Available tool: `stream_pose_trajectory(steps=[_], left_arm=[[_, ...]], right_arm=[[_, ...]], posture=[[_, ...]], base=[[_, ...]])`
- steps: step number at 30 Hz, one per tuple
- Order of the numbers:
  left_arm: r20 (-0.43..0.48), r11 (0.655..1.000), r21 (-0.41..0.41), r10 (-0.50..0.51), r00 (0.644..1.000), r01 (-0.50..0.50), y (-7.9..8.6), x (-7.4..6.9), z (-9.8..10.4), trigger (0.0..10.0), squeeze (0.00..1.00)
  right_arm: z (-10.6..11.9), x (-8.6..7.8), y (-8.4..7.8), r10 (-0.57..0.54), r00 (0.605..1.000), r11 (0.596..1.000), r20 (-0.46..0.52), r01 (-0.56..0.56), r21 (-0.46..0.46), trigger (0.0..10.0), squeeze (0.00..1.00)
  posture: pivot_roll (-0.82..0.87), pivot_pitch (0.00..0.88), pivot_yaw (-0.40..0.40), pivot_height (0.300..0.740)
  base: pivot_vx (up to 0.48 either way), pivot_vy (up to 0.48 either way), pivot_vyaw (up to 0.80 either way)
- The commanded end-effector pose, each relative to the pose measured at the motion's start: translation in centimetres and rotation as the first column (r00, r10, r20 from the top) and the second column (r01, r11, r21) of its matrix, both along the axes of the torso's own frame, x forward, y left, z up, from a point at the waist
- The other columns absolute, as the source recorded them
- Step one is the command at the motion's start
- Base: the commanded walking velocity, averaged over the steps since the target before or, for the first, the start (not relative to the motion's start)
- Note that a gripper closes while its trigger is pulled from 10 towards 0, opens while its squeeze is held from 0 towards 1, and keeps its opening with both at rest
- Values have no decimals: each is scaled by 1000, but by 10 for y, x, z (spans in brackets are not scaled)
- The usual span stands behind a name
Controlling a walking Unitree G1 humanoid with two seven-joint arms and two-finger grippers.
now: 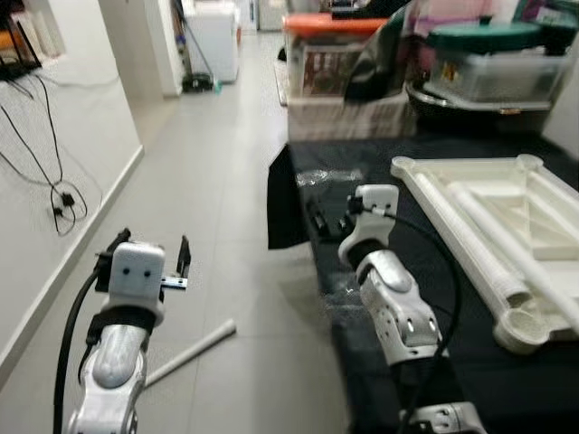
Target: Building children table
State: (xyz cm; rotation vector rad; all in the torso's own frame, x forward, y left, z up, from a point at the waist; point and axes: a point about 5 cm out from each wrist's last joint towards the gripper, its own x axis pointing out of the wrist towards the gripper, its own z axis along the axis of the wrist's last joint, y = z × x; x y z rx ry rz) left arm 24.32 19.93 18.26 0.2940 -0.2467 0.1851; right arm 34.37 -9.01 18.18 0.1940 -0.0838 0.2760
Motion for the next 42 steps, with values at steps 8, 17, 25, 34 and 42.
stream_pose_trajectory(steps=[8, 17, 25, 34, 42], left_arm=[[-17, 1000, 1, -17, 1000, 17, 0, 3, -4, 10000, 0], [-46, 1000, -7, -20, 999, 20, 1, 1, -12, 10000, 0], [-57, 1000, 3, -22, 998, 22, 4, 2, -14, 10000, 0], [-56, 1000, 13, -25, 998, 26, 8, 4, -14, 10000, 0], [-56, 999, 11, -39, 998, 40, 9, 4, -15, 10000, 0]], right_arm=[[-8, -5, -15, -30, 999, 999, -12, 29, -33, 10000, 0], [-18, -14, -23, -56, 998, 997, -27, 55, -49, 10000, 0], [-19, -17, -26, -81, 996, 996, -26, 80, -36, 10000, 0], [-19, -18, -34, -135, 991, 991, -21, 135, -17, 10000, 0], [-19, -18, -38, -161, 987, 987, -20, 160, -6, 10000, 0]], posture=[[21, 0, -41, 740], [11, 0, -38, 740], [5, 0, -33, 740], [1, 0, -34, 740], [1, 0, -33, 740]], base=[[0, 0, -788], [0, 0, -788], [0, 0, -788], [0, 0, -788], [0, 0, -788]])
